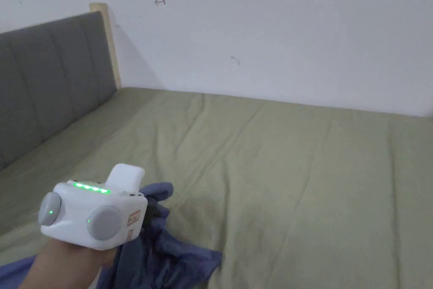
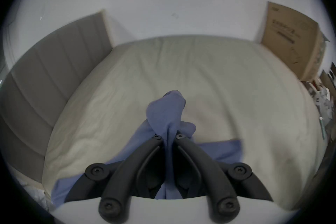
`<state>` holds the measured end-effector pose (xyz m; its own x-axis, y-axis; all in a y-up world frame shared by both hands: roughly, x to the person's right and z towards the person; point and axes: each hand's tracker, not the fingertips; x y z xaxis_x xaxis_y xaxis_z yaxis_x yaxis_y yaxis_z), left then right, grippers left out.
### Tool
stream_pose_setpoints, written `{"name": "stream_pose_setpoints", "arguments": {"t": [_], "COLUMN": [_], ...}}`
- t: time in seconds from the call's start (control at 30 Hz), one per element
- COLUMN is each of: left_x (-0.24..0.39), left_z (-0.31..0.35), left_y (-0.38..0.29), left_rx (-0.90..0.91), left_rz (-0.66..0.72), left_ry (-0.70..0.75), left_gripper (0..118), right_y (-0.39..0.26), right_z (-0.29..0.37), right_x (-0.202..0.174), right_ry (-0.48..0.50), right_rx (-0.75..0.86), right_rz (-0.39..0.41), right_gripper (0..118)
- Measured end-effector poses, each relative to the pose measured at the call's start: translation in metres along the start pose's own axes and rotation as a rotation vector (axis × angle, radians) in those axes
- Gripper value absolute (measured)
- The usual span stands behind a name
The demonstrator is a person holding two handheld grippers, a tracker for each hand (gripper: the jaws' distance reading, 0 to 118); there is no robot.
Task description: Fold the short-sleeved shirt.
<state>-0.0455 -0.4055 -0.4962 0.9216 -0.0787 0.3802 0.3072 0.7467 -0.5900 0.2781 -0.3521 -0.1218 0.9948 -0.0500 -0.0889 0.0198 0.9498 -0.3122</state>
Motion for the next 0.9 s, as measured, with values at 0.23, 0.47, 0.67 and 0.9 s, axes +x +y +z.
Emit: {"name": "stream_pose_setpoints", "arguments": {"t": [0.23,0.47,0.67,0.9], "left_x": [0.167,0.384,0.530,0.548], "left_z": [0.100,0.149,0.103,0.076], "left_y": [0.071,0.084,0.024,-0.035], "left_rx": [0.197,0.196,0.021,-0.022], "left_rz": [-0.286,-0.464,-0.587,-0.461], "left_ry": [-0.290,-0.619,-0.711,-0.728], "left_gripper": [5,5,33,114], "right_y": [0.014,0.014,0.000,-0.025], "right_z": [0.101,0.201,0.248,0.260], "right_x": [0.025,0.051,0.072,0.094], "right_ry": [-0.110,-0.274,-0.400,-0.464], "right_rx": [0.100,0.180,0.152,0.088], "right_rz": [-0.025,-0.039,-0.051,-0.069], "right_gripper": [0,0,0,0]}}
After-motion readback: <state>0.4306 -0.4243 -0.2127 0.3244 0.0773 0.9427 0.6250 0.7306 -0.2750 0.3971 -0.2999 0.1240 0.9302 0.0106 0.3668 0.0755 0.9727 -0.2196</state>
